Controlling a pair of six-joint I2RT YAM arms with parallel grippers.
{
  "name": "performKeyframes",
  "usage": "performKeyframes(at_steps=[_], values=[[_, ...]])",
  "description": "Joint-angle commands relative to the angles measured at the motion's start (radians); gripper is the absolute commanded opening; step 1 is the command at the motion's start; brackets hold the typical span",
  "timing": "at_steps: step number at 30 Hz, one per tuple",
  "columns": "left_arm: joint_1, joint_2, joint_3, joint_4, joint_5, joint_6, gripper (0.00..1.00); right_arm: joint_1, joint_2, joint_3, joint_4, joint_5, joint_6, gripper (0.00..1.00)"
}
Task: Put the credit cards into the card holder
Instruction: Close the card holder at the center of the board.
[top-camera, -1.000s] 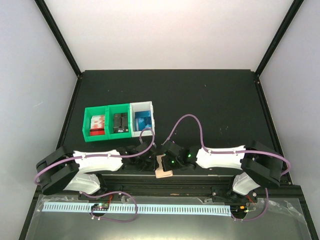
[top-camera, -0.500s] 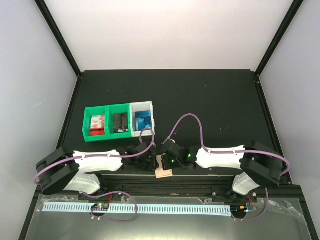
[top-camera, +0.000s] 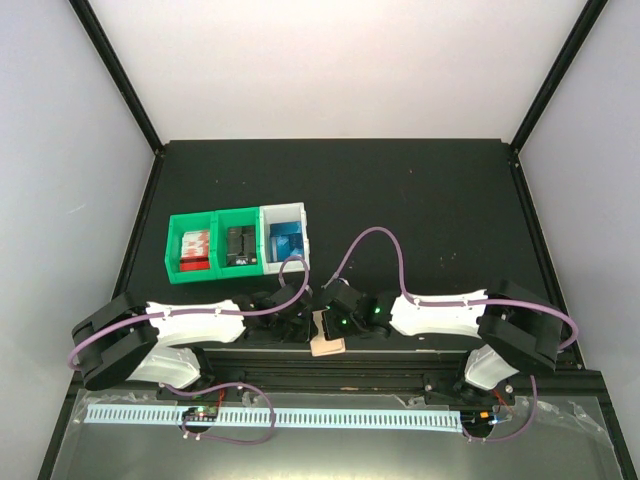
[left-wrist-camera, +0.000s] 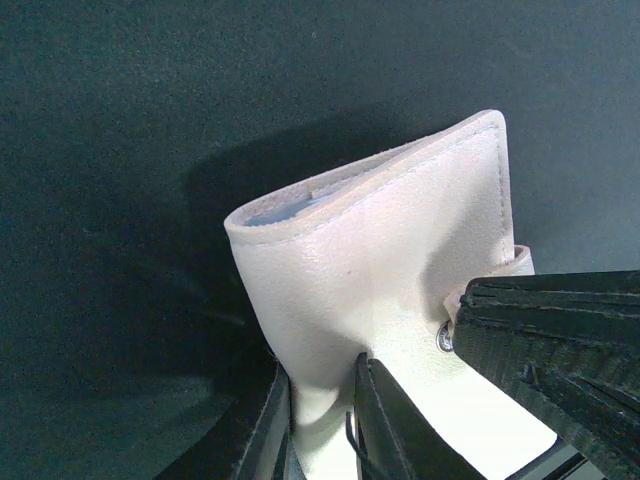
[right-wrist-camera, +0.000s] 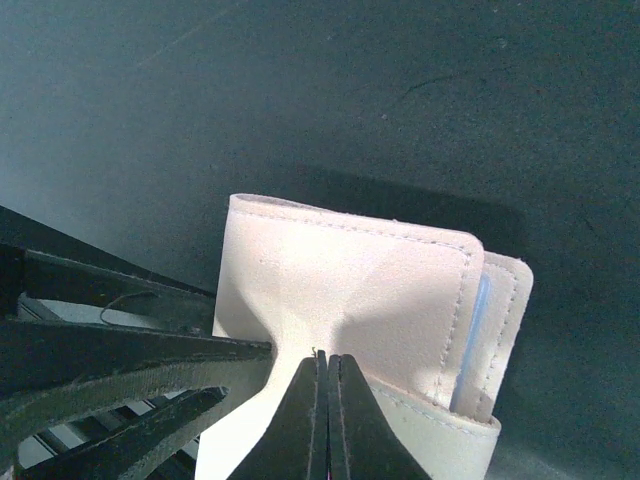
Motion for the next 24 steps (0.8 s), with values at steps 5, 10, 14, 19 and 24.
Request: performKeyframes(at_steps=[5,10,14,19,24], values=[[-0.008,0.043,-0.033,-0.047,-0.010,0.019,0.18,0.013,0.041,0.011,0.013,-0.080,-0.014,0.01],[-0.007,0.043,-0.033,-0.047,-0.011,0.021,0.18,0.012,0.025,0.002,0.008,-0.092,-0.011,0.01],[-0.006,0.044,-0.033,-0.046,-0.010,0.022,0.18,0.012,0.017,0.007,-0.006,-0.083,-0.011,0.01],[-0.005,0.044,-0.032,-0.049,-0.011,0.024,0.18,0.013,0.035,0.007,-0.004,-0.087,-0.012,0.01],[-0.006,0.044,-0.030,-0.051,-0.011,0.025,0.18,0.015,0.047,-0.018,0.026,-0.112,0.011,0.01]])
